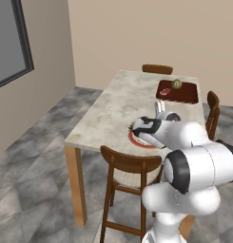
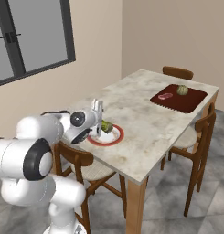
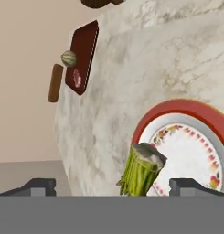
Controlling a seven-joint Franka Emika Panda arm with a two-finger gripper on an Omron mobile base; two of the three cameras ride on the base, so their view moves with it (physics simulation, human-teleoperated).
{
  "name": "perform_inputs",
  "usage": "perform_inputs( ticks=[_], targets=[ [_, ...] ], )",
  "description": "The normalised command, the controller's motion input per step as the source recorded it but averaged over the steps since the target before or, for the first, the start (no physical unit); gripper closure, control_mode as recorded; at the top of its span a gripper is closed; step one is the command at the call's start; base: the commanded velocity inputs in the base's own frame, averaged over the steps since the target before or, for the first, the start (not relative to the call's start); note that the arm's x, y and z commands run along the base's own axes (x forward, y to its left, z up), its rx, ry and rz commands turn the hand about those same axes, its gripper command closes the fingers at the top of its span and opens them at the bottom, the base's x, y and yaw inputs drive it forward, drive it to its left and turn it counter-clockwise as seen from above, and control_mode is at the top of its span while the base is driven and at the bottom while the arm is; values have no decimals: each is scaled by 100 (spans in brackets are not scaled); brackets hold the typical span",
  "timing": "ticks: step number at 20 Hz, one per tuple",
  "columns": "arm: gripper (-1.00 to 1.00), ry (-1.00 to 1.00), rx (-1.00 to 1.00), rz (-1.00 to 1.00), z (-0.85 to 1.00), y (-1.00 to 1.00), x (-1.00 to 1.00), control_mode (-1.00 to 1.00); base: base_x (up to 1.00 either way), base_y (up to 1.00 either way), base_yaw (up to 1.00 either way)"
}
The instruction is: Create a steak meal by picking up the steak and asparagus from the tray and placing them on the plate. Leave the squash on the tray.
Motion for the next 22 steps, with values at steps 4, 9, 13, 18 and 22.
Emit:
perform_inputs(
  ticks=[4, 9, 13, 18, 22],
  targets=[
    [-100, 14, 0, 1, 94, -1, -67, -100, 0, 0, 0],
    [-100, 22, -1, 8, 99, 0, -56, -100, 0, 0, 0],
    [-100, 38, 0, 11, 100, 0, -4, -100, 0, 0, 0],
    [-100, 38, -1, 15, 88, 0, -6, -100, 0, 0, 0],
    [-100, 25, -6, 10, 7, 0, -24, -100, 0, 0, 0]
  ],
)
